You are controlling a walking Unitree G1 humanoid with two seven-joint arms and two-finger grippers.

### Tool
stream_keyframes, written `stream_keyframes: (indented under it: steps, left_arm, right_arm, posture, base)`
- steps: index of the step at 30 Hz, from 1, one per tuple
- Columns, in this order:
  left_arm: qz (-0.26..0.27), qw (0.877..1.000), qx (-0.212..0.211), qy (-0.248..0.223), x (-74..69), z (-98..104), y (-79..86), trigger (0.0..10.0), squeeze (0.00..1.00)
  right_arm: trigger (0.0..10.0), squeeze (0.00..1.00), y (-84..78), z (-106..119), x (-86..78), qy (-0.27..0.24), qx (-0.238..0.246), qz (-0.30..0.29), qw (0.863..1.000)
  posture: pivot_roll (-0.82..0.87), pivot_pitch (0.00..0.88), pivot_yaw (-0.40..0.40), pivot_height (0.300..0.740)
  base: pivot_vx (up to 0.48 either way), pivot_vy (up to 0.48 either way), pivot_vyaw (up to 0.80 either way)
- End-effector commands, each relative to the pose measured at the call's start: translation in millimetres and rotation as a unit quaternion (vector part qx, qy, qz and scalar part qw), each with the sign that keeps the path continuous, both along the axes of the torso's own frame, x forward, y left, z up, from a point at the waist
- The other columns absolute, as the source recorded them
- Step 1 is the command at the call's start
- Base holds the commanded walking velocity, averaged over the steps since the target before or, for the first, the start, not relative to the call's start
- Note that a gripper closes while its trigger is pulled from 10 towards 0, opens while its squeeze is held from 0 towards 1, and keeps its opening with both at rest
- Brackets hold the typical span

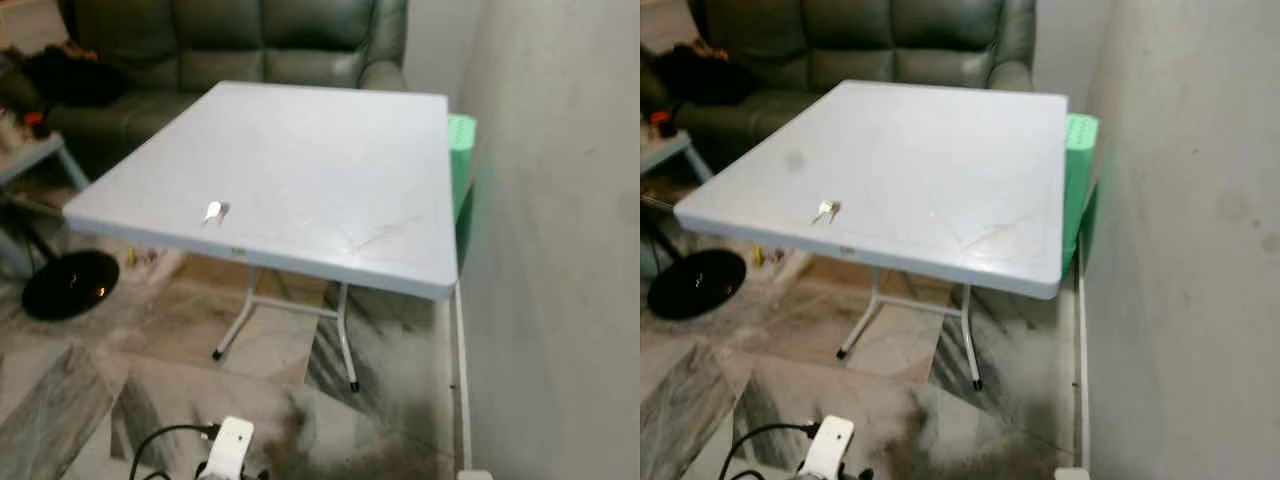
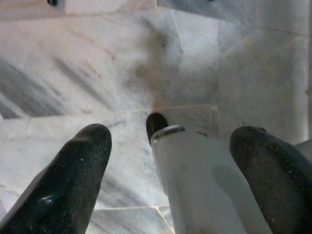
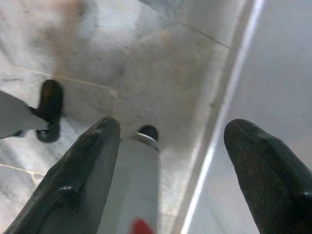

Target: Hang keys on a hook

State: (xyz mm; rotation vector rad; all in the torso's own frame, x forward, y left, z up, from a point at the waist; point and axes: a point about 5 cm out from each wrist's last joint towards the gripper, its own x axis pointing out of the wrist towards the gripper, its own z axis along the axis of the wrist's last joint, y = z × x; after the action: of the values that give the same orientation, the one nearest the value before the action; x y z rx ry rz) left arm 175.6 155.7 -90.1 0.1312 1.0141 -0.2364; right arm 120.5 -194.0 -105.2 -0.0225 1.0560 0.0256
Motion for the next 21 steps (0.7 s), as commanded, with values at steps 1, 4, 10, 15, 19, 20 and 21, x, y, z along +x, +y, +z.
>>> stream_keyframes:
  steps: [1,4,10,15,19,20,21]
  left_arm:
    - [0.000,1.000,0.002,-0.002,1.5,0.6,0.0,10.0,0.00]
    - [-0.001,1.000,0.002,-0.002,1.8,0.8,-0.1,10.0,0.00]
    - [-0.003,1.000,0.004,-0.003,2.6,1.1,0.4,10.0,0.00]
    - [-0.002,1.000,0.004,-0.003,2.8,1.2,0.6,10.0,0.00]
    - [-0.001,1.000,0.003,-0.003,3.0,1.3,0.8,10.0,0.00]
    - [-0.001,1.000,0.003,-0.003,3.0,1.3,0.8,10.0,0.00]
    - [-0.001,1.000,0.003,-0.003,3.0,1.3,0.9,10.0,0.00]
  right_arm:
    - [10.0,0.00,0.2,-1.5,-5.3,0.006,0.004,-0.003,1.000]
    - [10.0,0.00,-0.2,-1.6,-5.9,0.007,0.005,-0.004,1.000]
    - [10.0,0.00,-0.3,-2.0,-7.1,0.008,0.007,-0.007,1.000]
    - [10.0,0.00,-0.3,-2.3,-8.0,0.011,0.006,-0.006,1.000]
    - [10.0,0.00,0.1,-2.6,-8.7,0.012,0.008,-0.008,1.000]
    - [10.0,0.00,0.2,-2.6,-8.8,0.012,0.008,-0.009,1.000]
    - [10.0,0.00,0.3,-2.7,-9.1,0.012,0.009,-0.009,1.000]
  posture:
    - [0.11,0.000,-0.005,0.740]
    - [0.11,0.000,-0.005,0.740]
    - [0.11,0.000,-0.002,0.740]
    - [0.11,0.000,-0.002,0.740]
    - [0.11,0.000,0.000,0.740]
    - [0.11,0.000,0.000,0.740]
    - [0.11,0.000,0.000,0.740]
  base:
    - [0.000,0.000,0.00]
    - [0.000,0.000,0.00]
    - [0.000,0.000,0.00]
    - [0.000,0.000,0.00]
    - [0.000,0.000,0.00]
    - [0.000,0.000,0.00]
    - [0.000,0.000,0.00]
